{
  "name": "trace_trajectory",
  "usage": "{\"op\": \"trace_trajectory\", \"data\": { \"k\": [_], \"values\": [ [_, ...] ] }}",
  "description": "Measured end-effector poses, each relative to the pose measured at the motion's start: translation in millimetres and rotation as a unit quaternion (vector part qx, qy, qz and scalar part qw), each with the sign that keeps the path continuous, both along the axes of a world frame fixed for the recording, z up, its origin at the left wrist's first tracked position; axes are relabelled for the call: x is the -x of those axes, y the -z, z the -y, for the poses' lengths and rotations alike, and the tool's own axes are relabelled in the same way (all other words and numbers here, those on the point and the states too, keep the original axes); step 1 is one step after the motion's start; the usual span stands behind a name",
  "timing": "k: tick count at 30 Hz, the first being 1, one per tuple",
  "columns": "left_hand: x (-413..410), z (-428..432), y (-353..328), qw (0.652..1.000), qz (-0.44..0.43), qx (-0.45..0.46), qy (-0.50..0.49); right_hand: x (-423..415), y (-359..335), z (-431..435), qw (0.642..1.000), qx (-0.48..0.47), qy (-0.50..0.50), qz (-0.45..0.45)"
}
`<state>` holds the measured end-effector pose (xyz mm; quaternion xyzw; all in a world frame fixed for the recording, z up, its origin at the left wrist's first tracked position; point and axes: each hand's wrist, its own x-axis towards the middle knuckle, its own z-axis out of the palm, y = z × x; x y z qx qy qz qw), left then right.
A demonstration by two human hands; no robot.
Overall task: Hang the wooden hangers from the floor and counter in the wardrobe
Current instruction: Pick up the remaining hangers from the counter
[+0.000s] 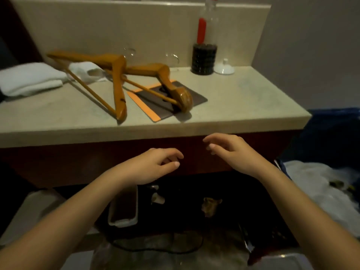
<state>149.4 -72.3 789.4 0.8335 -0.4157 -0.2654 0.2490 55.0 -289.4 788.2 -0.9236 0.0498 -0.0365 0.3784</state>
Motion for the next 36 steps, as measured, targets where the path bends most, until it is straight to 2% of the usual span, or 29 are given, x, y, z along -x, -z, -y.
{"op": "trace_trajectory", "data": {
  "k": [7, 10, 13, 16, 19, 27, 32, 36],
  "values": [
    [-18.5, 10.5, -67.4, 0.975, 0.173, 0.098, -0.098, -55.1, -71.2, 26.7, 0.993, 0.043, -0.083, 0.066],
    [-52.7, 12.6, -73.7, 0.941, 0.271, 0.119, -0.164, -85.9, -86.5, 30.4, 0.989, 0.074, -0.090, 0.087],
    [-94.2, 11.1, -64.7, 0.902, 0.337, 0.086, -0.256, -122.9, -92.6, 28.0, 0.987, 0.096, -0.097, 0.082],
    [-119.5, 9.4, -50.6, 0.883, 0.288, 0.058, -0.366, -164.6, -88.9, 19.8, 0.987, 0.111, -0.093, 0.070],
    [-127.4, 9.2, -39.6, 0.875, 0.244, 0.056, -0.413, -199.9, -81.3, 7.5, 0.989, 0.107, -0.081, 0.054],
    [-130.6, 10.7, -36.3, 0.868, 0.219, 0.079, -0.439, -284.3, -69.9, -9.4, 0.994, 0.105, 0.023, 0.009],
    [-133.3, 9.5, -38.3, 0.867, 0.209, 0.083, -0.445, -298.7, -43.8, -19.6, 0.981, 0.152, 0.116, 0.025],
    [-135.6, 9.8, -38.7, 0.865, 0.206, 0.085, -0.450, -309.1, -36.9, -16.6, 0.978, 0.153, 0.141, 0.012]
  ]
}}
